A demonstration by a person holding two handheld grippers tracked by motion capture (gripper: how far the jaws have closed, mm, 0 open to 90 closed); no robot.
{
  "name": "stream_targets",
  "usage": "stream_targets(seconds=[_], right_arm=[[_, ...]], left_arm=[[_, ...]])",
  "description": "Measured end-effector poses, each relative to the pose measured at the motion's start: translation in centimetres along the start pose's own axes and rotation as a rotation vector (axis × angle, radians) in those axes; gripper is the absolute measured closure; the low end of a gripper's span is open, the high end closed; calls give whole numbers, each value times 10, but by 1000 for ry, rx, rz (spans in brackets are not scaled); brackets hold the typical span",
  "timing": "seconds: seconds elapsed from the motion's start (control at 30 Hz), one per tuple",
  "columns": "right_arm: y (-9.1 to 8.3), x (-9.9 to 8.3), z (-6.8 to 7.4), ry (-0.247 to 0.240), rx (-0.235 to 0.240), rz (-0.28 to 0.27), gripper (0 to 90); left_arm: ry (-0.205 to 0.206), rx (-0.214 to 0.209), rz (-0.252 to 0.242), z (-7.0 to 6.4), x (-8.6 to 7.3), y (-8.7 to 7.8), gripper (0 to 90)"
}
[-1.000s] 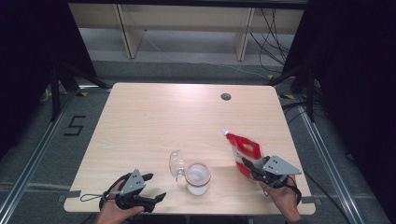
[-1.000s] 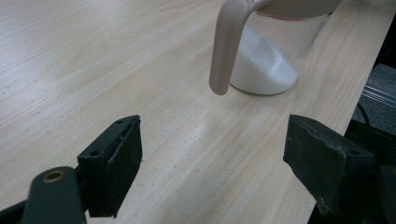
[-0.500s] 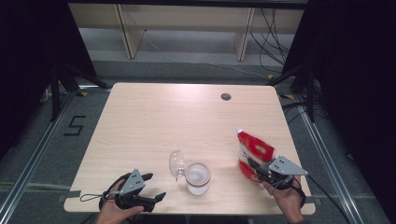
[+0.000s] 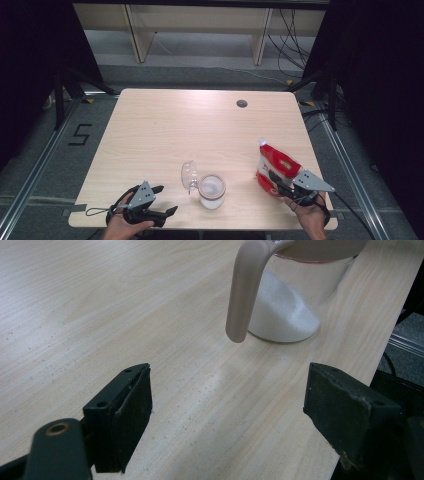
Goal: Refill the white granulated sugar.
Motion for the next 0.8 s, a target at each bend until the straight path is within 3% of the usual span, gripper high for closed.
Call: stream_targets(seconds=[0.07, 0.1, 0.17, 0.3, 0.33, 0.4, 0.47, 0.5, 0.53, 0.57, 0.63, 0.7, 0.73, 0.77, 0.8], right_arm=[[-4, 0, 0, 0, 3, -13, 608], [-6, -1, 3, 56, -1, -8, 589], [-10, -2, 4, 65, -3, -12, 551], [-14, 0, 6, 27, -24, -26, 503], [-16, 0, 8, 45, -20, -10, 486], [-20, -1, 9, 84, -44, -16, 444], [-22, -1, 8, 95, -29, -34, 387], [-23, -2, 8, 103, -45, -31, 367], [-24, -3, 7, 65, -46, -29, 355], [-25, -4, 9, 97, -35, -16, 344], [-27, -5, 12, 120, -21, -6, 310], [-28, -6, 14, 108, -4, 2, 299], [-28, -8, 16, 118, 5, 19, 289], [-28, -9, 16, 101, 0, 30, 279], [-28, -10, 17, 117, -14, 27, 277]], left_arm=[[-14, -3, -7, -1, 1, 0, 191], [-15, -7, -6, -1, 1, 0, 191], [5, -6, 2, 0, 1, 0, 191], [-5, -5, 3, -1, 1, 0, 191], [6, -5, 2, 0, 1, 0, 191], [-13, -5, 0, -1, 1, 0, 191], [18, 3, 21, 2, 1, -1, 191], [19, -4, 17, 2, 1, 0, 191], [17, -8, 7, 1, 2, 1, 191], [-3, -16, 3, -1, 3, 1, 191], [-2, -13, 5, -1, 4, 1, 191], [-13, -16, -15, -1, 5, 2, 191], [-14, -19, -2, 0, 5, 1, 190], [-7, -13, -4, 1, 6, 1, 190], [-7, -11, -2, 1, 7, 1, 190]])
Point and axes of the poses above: each handheld gripper's, and its own axes: y roughly forward along the jaws, x roughly out of its top, z roughly to its left, the point moved 4 cm from there along y, roughly forward along the jaws, and after that the axes turned 11 degrees about x, right-handed, at the moved point
